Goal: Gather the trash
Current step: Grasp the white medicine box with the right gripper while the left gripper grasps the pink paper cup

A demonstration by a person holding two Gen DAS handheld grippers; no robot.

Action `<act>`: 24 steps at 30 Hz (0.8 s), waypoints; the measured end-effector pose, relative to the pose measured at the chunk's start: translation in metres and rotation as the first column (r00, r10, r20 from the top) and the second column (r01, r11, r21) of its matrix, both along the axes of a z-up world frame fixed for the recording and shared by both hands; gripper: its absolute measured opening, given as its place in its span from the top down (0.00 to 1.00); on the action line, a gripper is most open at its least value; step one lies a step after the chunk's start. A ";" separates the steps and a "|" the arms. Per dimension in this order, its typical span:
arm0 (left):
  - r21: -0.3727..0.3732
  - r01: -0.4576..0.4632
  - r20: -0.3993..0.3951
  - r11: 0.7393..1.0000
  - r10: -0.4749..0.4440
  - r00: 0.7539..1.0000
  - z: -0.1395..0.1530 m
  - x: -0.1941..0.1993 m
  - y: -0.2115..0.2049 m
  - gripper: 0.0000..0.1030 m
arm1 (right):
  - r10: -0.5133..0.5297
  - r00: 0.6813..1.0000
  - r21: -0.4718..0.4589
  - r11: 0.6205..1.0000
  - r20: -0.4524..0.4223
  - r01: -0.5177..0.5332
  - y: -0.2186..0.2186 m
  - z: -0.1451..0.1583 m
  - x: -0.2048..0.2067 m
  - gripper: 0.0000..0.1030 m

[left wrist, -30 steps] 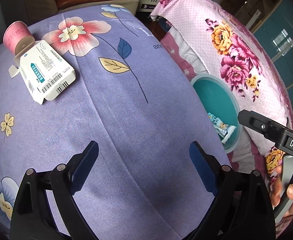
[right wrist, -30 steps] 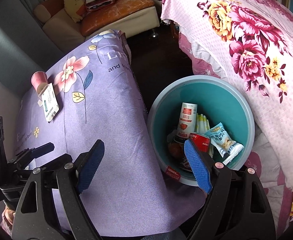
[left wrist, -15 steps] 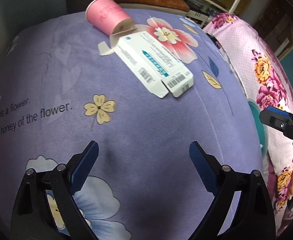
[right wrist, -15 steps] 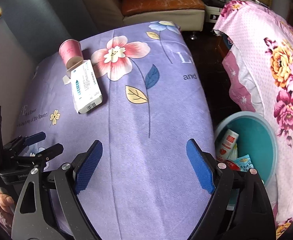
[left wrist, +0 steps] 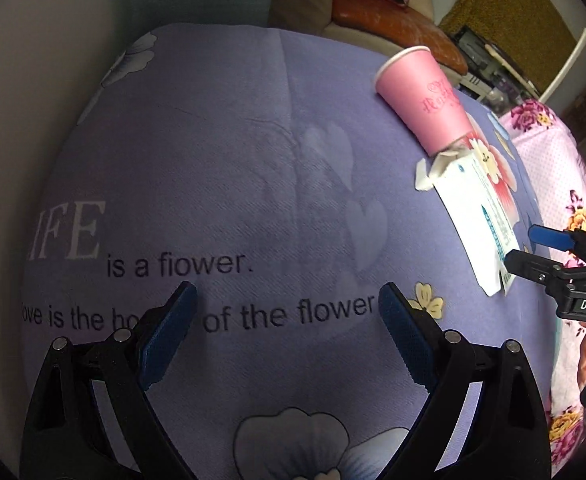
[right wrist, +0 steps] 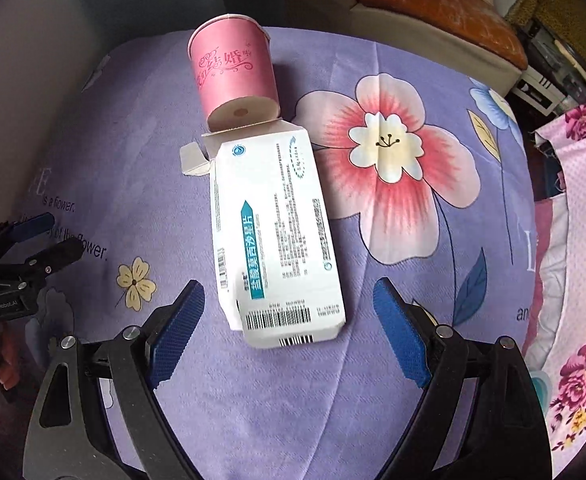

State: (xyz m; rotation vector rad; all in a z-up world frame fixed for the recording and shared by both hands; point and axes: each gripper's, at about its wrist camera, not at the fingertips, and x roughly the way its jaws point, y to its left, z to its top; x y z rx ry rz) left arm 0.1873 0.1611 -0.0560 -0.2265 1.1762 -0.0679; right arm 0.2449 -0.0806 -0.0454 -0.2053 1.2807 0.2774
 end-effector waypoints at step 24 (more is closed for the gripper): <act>-0.039 -0.022 0.020 0.999 0.023 1.000 0.006 0.045 -0.029 0.08 | 0.035 0.999 -0.037 0.999 0.038 -0.033 -0.008 -0.004 0.009 0.44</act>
